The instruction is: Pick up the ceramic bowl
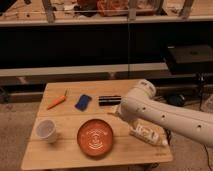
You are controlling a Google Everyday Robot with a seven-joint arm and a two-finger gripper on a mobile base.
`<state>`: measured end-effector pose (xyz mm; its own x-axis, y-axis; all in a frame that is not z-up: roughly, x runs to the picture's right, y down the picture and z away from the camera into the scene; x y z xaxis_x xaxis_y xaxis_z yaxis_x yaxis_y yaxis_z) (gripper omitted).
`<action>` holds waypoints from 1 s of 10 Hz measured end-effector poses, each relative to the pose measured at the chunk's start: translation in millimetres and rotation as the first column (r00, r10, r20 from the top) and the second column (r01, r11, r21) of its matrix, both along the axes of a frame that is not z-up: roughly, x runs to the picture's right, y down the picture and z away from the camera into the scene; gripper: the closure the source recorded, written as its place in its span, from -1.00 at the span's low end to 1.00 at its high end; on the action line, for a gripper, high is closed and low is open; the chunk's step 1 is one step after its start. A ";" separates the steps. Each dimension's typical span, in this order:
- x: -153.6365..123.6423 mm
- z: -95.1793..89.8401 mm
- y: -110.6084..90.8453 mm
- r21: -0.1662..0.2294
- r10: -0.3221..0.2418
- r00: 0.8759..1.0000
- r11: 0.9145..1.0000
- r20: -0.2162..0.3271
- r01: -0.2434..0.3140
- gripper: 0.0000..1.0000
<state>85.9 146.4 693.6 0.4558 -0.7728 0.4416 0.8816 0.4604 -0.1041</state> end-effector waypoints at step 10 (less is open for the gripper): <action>-10.8 23.6 30.6 -0.020 -0.154 0.981 0.987 0.118 0.157 -0.60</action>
